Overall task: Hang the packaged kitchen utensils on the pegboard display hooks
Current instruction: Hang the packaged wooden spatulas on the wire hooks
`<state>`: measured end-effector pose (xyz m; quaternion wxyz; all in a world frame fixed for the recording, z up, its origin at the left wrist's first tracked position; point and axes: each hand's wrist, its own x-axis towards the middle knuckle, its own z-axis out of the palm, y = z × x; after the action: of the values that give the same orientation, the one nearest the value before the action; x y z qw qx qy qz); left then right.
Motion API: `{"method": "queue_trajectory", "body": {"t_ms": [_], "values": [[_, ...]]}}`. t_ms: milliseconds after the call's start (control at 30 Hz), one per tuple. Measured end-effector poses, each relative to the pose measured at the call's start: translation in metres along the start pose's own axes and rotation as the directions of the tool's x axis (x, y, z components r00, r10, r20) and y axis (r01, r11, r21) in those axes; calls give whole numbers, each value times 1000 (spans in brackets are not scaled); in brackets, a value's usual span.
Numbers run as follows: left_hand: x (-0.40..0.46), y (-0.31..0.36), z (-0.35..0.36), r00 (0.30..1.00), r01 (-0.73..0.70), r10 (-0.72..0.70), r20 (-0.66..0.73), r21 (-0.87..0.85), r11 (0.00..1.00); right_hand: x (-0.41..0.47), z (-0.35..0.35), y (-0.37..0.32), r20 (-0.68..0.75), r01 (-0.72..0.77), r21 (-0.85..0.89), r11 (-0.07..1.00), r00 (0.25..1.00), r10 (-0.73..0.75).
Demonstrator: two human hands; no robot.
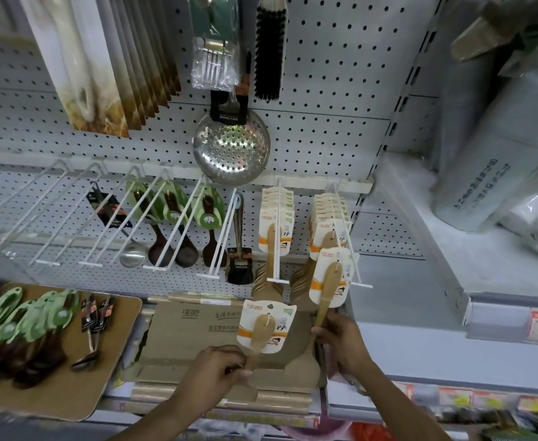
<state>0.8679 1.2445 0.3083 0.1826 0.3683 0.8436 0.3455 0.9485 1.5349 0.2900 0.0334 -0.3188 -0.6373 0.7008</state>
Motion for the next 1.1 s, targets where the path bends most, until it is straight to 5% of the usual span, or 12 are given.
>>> {"method": "queue_trajectory", "body": {"t_ms": [233,567,733,833,1000,1100], "values": [[-9,-10,-2,999,44,-45,-26,-52,998,61,1,-28,33,89,-209,974,996,-84],[-16,-8,-13,994,95,-99,-43,-84,992,87,3,-30,23,24,-94,995,1000,-22],[-13,-2,-14,995,92,-95,-35,-86,992,76,-2,-16,-78,111,-458,882,983,-165],[-7,2,-10,994,106,-109,-21,-107,989,59,-4,-5,-112,17,-547,837,989,-93],[2,6,3,997,75,-76,-18,-70,995,-15,28,-21,206,235,-299,925,962,-178],[6,11,10,998,56,-57,-12,-74,996,-48,46,-31,339,292,-309,905,923,-182]]}}
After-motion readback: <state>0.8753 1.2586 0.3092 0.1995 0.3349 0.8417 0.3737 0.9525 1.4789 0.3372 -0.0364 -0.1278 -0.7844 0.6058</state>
